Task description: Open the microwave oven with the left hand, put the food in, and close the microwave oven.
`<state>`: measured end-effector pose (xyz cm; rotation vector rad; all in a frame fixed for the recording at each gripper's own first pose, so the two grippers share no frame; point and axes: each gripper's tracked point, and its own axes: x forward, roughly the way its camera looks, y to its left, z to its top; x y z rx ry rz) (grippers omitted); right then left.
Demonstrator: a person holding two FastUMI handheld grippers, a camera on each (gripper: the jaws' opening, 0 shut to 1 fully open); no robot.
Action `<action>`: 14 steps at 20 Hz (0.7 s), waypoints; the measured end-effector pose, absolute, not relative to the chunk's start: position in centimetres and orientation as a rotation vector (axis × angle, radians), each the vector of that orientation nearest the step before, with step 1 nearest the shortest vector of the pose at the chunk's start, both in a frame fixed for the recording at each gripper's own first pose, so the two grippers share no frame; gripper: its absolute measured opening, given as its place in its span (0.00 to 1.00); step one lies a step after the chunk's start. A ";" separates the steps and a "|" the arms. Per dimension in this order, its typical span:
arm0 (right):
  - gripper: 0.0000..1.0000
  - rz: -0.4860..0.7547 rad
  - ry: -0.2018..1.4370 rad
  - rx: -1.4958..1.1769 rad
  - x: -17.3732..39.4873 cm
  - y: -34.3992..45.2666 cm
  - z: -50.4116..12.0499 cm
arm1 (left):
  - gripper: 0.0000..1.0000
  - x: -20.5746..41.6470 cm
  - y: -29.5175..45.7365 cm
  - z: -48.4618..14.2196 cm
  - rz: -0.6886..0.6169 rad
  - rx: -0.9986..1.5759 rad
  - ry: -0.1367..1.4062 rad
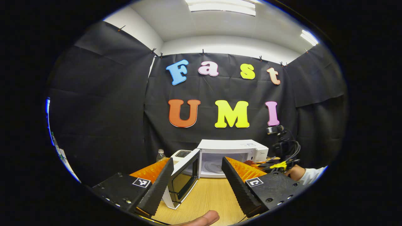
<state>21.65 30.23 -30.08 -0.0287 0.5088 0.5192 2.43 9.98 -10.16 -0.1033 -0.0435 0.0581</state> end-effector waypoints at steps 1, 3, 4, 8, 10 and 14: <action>0.09 0.519 0.512 0.018 22.2 31.7 -30.3 | 0.93 2.2 10.0 -10.4 0.048 -0.117 -0.047; 0.09 0.504 0.516 0.132 23.3 34.4 -30.9 | 0.92 2.2 10.3 -11.2 0.035 -0.136 -0.041; 0.09 0.490 0.524 0.189 24.0 35.6 -31.3 | 0.92 2.2 10.6 -11.5 0.035 -0.138 -0.038; 0.09 0.389 0.547 0.411 27.3 39.6 -33.7 | 0.91 1.7 12.2 -11.4 0.064 -0.110 -0.052; 0.09 0.318 0.546 0.455 29.3 40.4 -35.4 | 0.91 1.3 12.8 -11.3 0.068 -0.094 -0.052; 0.09 0.181 0.526 0.588 32.0 40.6 -38.2 | 0.92 0.9 14.3 -11.4 0.106 -0.078 -0.050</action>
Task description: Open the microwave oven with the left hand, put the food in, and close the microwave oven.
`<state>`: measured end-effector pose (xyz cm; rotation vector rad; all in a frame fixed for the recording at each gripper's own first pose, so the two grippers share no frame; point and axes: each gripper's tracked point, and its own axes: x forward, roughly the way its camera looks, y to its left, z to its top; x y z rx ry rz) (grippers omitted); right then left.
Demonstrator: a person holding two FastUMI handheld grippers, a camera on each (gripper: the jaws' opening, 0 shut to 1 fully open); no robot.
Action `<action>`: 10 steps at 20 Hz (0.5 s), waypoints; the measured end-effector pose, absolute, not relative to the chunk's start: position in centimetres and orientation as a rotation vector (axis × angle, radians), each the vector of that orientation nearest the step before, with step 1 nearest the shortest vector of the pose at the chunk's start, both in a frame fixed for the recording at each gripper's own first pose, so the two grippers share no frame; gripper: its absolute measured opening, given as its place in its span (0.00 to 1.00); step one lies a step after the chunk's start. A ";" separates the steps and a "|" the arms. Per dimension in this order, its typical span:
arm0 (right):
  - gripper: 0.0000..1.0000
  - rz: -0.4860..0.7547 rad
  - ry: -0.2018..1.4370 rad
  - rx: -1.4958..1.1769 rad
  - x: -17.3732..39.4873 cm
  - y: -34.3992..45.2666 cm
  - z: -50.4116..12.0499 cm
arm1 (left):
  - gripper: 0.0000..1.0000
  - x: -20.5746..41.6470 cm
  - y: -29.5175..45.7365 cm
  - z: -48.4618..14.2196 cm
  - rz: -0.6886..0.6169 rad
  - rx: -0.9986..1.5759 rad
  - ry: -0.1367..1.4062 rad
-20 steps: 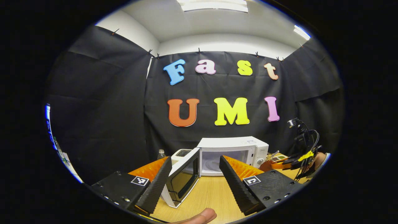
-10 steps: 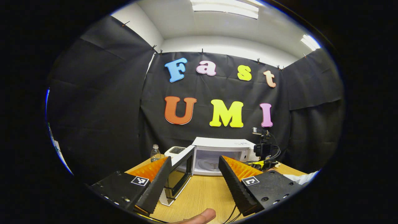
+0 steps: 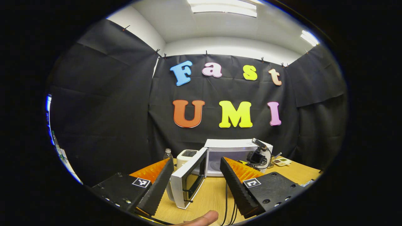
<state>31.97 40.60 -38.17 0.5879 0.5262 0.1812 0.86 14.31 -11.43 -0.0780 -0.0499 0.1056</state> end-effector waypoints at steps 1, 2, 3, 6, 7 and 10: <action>0.09 0.151 0.508 0.587 32.9 40.6 -38.6 | 0.91 0.7 14.5 -11.5 0.106 -0.081 -0.053; 0.10 0.132 0.496 0.596 33.6 40.7 -38.9 | 0.91 0.4 14.4 -11.2 0.102 -0.084 -0.061; 0.10 0.122 0.493 0.608 34.1 41.1 -39.3 | 0.91 0.5 14.3 -11.2 0.096 -0.083 -0.060; 0.02 0.108 0.507 0.659 34.6 42.4 -40.7 | 0.91 1.0 14.4 -12.0 0.095 -0.069 -0.047; 0.10 0.103 0.507 0.674 34.6 42.8 -41.0 | 0.91 1.1 14.5 -12.2 0.097 -0.068 -0.043; 0.10 0.092 0.494 0.683 35.0 43.5 -41.6 | 0.91 1.5 13.7 -12.9 0.077 -0.059 -0.022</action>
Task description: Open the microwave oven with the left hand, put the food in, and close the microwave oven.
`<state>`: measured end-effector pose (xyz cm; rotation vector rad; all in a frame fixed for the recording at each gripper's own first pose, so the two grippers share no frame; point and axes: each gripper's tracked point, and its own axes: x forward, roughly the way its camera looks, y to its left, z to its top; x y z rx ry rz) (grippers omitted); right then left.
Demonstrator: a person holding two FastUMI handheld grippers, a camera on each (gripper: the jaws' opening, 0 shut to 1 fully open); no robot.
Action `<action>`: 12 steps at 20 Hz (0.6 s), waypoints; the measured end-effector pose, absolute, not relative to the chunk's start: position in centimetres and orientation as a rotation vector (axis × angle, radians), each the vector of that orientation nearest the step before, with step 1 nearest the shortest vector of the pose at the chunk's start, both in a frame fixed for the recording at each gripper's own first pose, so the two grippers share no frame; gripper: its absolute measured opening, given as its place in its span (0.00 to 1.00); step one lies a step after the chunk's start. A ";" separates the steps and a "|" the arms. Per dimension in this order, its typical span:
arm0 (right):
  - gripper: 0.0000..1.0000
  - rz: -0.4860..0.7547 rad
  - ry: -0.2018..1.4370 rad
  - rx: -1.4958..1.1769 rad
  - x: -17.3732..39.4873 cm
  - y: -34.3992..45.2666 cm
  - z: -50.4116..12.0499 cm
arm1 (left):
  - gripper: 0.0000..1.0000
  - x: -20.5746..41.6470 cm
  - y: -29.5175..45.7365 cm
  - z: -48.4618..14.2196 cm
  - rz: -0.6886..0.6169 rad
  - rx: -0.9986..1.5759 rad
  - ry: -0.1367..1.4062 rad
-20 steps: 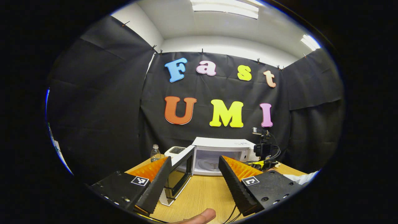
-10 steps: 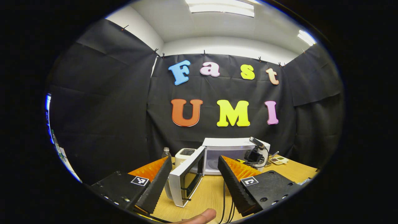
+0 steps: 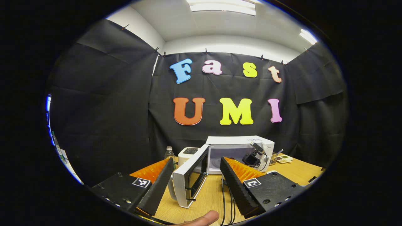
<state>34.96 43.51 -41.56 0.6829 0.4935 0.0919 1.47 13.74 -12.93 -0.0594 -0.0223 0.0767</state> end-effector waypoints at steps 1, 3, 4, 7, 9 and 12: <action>0.02 0.087 0.484 0.676 34.8 43.6 -41.6 | 0.92 1.4 13.8 -13.0 0.076 -0.053 -0.018; 0.12 0.069 0.475 0.636 34.7 43.7 -41.9 | 0.92 1.6 13.7 -13.3 0.074 -0.044 -0.012; 0.15 0.055 0.476 0.594 34.7 43.6 -42.3 | 0.91 1.6 13.8 -13.5 0.076 -0.042 -0.007; 0.29 0.044 0.421 0.450 34.6 43.4 -41.7 | 0.91 1.8 14.1 -14.3 0.084 -0.031 0.014; 0.65 0.018 0.393 0.323 34.5 42.9 -41.2 | 0.92 1.9 14.0 -14.9 0.080 -0.028 0.033; 0.93 0.056 0.366 0.245 33.8 43.2 -40.2 | 0.92 1.9 14.0 -15.3 0.066 -0.046 0.059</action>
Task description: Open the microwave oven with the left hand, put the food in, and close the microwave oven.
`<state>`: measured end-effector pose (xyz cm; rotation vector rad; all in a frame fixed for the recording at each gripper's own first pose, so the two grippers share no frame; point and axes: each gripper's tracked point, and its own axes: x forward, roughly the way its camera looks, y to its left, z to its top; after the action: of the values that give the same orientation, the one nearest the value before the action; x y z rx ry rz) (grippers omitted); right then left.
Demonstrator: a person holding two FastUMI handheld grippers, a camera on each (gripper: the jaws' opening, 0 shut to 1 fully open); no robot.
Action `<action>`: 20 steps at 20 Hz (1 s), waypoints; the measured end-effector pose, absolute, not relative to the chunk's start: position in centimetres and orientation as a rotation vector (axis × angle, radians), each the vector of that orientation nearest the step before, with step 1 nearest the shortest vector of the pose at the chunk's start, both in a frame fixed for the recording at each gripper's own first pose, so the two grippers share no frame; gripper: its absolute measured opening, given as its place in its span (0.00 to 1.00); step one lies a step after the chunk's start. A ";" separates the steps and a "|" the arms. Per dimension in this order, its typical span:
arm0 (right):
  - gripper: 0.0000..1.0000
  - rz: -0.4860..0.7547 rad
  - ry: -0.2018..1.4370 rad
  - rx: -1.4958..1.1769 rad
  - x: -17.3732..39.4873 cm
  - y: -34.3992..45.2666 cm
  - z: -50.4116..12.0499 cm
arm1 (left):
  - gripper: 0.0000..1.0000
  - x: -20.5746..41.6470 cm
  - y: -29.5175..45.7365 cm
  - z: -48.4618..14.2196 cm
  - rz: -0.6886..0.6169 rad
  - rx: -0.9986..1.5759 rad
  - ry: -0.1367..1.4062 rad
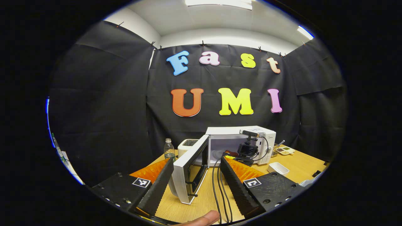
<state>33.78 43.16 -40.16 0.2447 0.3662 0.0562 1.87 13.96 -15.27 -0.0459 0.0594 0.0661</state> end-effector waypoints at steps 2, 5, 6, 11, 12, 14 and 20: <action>0.93 0.091 0.351 0.245 32.7 42.8 -39.1 | 0.92 1.7 14.5 -15.5 0.072 -0.049 0.069; 0.94 0.174 0.366 0.253 30.4 42.3 -36.8 | 0.92 1.4 15.7 -16.0 0.080 -0.055 0.083; 0.87 0.210 0.363 0.251 29.6 42.0 -35.4 | 0.92 1.3 16.3 -15.9 0.085 -0.057 0.082; 0.95 0.276 0.300 0.194 24.2 37.0 -28.8 | 0.92 1.3 18.8 -15.7 0.107 -0.057 0.089; 0.87 0.293 0.303 0.188 22.7 36.0 -27.7 | 0.92 1.3 19.2 -15.3 0.107 -0.064 0.085; 0.87 0.314 0.278 0.173 19.6 33.6 -24.8 | 0.92 1.4 19.6 -15.5 0.107 -0.075 0.088; 0.98 0.337 0.185 0.089 10.3 26.0 -16.2 | 0.92 1.9 21.0 -16.4 0.054 -0.108 0.077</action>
<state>10.34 26.00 -16.22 0.0889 0.1855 0.3368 1.86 20.96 -16.39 -0.1084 0.0766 0.0538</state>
